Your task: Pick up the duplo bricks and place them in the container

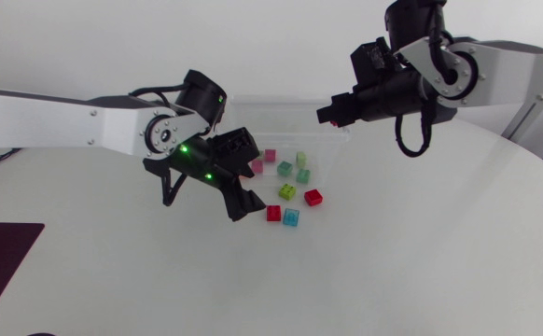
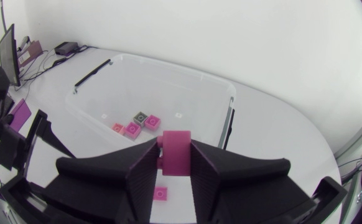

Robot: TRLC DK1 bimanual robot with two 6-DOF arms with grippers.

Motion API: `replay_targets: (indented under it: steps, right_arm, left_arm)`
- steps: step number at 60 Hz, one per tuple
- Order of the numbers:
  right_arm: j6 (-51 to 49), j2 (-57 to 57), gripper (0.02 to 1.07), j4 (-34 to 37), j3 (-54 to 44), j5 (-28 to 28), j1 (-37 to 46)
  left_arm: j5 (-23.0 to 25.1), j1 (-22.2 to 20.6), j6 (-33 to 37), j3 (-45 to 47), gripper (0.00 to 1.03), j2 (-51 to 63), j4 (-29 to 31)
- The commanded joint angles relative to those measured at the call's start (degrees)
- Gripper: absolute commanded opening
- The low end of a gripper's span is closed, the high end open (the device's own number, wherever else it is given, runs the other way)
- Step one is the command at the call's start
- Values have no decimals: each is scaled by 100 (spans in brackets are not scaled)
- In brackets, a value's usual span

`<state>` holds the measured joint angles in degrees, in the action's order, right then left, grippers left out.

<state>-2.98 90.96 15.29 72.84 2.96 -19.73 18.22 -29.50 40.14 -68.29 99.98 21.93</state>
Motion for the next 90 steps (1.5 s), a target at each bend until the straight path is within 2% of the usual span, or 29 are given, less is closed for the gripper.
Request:
replay_targets:
  steps: [1, 15, 18, 19, 26, 30, 41, 64, 71, 82, 90]
  right_arm:
    - [17, 458, 28, -131, 275, 3, 57]
    - [52, 1284, 30, -316, 1004, 55, 171]
    - [52, 1425, 38, -316, 1136, 55, 197]
    - [52, 1539, 47, -316, 1233, 55, 206]
    - [43, 1811, 77, -307, 1461, 55, 250]
    - [43, 1838, 88, -298, 1479, 55, 268]
    - [43, 1363, 89, -307, 978, 196, 320]
    - [0, -377, 89, -334, -921, 618, 338]
    - [-62, -869, 89, -342, -1589, 688, 338]
    - [-132, -1440, 89, -421, -2362, 855, 417]
    - [-220, -1625, 89, -474, -2784, 961, 593]
  left_arm:
    - [77, -65, 319, 70, 97, 381, -5]
    - [77, -135, 688, 18, 97, 733, -128]
    - [77, -144, 741, 9, 97, 795, -181]
    - [77, -144, 750, -9, 97, 838, -242]
    - [68, -144, 767, -141, 97, 997, -356]
    - [50, -144, 776, -290, 97, 1155, -330]
    - [-73, -197, 890, -721, 96, 1480, -49]
    - [-82, -144, 1092, -1942, 91, 2350, 918]
    - [-82, -171, 1242, -2496, 80, 2658, 1744]
    - [-152, -206, 1268, -2716, 74, 2948, 1964]
    - [-213, -267, 1251, -2892, 65, 3045, 2061]
